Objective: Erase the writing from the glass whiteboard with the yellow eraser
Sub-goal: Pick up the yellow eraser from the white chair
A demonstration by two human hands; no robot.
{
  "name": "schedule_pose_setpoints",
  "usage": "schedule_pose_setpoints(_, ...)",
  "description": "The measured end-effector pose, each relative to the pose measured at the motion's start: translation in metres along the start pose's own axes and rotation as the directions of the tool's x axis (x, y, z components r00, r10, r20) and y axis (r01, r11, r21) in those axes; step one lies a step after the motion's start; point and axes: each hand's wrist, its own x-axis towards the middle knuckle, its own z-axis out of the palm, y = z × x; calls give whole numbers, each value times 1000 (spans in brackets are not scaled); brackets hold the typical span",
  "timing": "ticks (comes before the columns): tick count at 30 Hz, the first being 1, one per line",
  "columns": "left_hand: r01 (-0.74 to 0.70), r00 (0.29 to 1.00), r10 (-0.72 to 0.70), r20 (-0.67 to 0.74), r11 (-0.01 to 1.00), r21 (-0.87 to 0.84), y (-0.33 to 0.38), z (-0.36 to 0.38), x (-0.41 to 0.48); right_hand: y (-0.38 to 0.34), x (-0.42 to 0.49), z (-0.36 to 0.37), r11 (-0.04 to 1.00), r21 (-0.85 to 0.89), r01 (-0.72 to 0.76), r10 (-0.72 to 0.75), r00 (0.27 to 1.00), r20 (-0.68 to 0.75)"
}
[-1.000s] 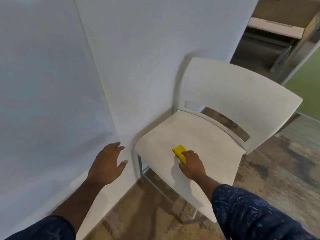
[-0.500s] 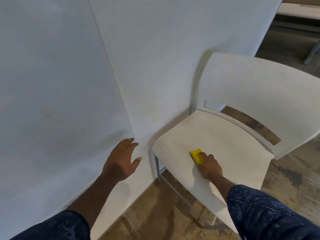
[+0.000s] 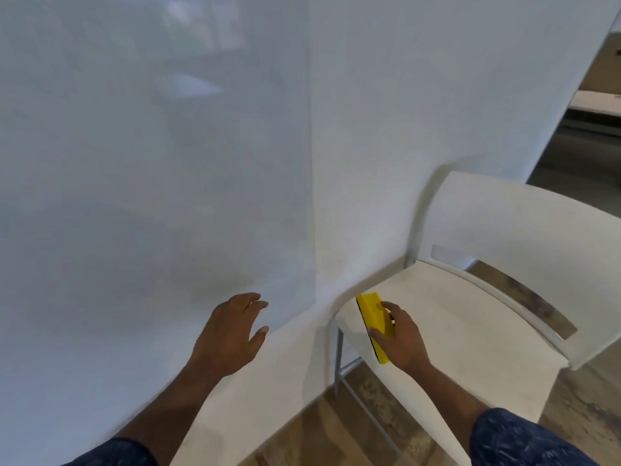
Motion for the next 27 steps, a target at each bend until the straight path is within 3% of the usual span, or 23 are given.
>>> schedule_pose_setpoints(5,42,984,-24,-176,995,96,-35,-46,-77,-80,-19,3,976,98,195,-194,981,-21)
schedule_pose_setpoints(8,156,958,-123,-260,981,112,-67,-66,-135,-129,-33,9,940,150,307,-306,952,-34)
schedule_pose_setpoints(16,448,816,-365,-448,889,92,-137,-119,-268,-270,-84,37,776,263,574,-567,817,-109)
schedule_pose_setpoints(21,507,746,-390,-539,858,80,-163,-146,-315,-363,-125,53,598,228,768,-749,637,-184)
schedule_pose_setpoints(27,544,674,-372,-638,834,89,-198,-180,-364,-480,-172,62,361,63,930,-888,364,-282)
